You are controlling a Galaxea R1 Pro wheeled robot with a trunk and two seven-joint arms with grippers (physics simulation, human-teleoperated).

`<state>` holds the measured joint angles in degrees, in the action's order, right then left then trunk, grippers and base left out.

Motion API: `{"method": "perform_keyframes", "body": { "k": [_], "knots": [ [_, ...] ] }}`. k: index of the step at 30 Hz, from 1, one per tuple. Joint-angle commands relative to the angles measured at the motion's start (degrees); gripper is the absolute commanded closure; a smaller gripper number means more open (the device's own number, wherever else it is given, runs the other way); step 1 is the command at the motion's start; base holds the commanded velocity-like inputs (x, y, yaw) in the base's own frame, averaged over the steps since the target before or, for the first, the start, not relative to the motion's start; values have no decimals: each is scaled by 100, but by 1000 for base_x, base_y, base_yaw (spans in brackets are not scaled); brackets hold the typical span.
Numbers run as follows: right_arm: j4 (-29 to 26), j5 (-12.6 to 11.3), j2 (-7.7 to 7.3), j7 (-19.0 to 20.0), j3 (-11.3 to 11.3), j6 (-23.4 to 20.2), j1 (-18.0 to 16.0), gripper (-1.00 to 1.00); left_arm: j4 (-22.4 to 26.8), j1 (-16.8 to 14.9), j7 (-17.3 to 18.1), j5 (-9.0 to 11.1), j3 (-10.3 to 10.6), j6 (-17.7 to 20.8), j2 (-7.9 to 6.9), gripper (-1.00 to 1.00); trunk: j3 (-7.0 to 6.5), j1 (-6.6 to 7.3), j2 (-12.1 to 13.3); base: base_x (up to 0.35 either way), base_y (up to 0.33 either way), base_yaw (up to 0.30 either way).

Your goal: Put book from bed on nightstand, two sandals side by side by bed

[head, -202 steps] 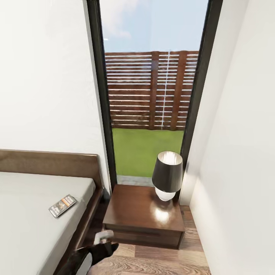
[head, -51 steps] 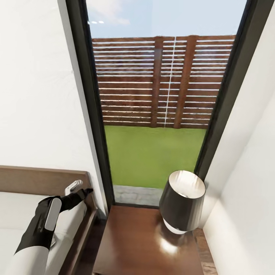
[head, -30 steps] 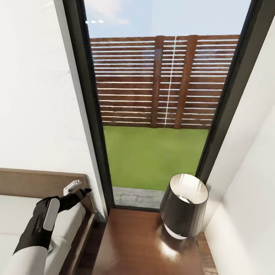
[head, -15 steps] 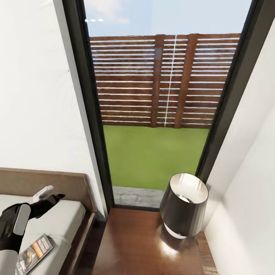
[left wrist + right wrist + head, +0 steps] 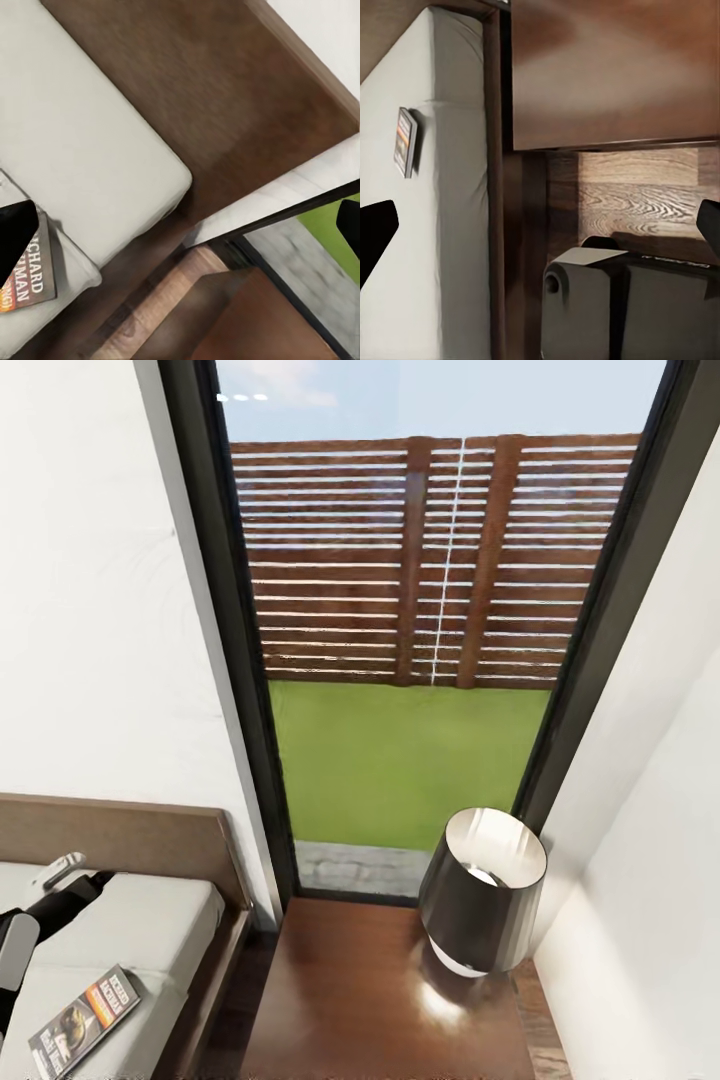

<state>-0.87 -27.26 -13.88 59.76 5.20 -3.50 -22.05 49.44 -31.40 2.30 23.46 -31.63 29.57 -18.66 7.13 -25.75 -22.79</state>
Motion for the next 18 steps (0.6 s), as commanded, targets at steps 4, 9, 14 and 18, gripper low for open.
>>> {"method": "perform_keyframes", "body": {
  "k": [4,9,14,18],
  "knots": [
    [-1,-61,-1,24,50,-37,-6,-100,-32,-6,4,9,-22,-16,-30,-100,49,-3,-13,0,0,0],
    [-3,-61,-1,27,47,-37,-2,-100,-39,-6,-1,17,-19,-27,-24,-100,94,-3,-13,0,0,0],
    [-2,-61,0,14,48,-37,-6,-100,-40,-5,-1,19,-18,-22,-19,-100,139,-3,-13,0,0,0],
    [-1,-61,0,7,49,-37,-4,-100,-40,-6,-1,25,-12,-16,-4,-100,175,-3,-13,0,0,0]
  ]
}}
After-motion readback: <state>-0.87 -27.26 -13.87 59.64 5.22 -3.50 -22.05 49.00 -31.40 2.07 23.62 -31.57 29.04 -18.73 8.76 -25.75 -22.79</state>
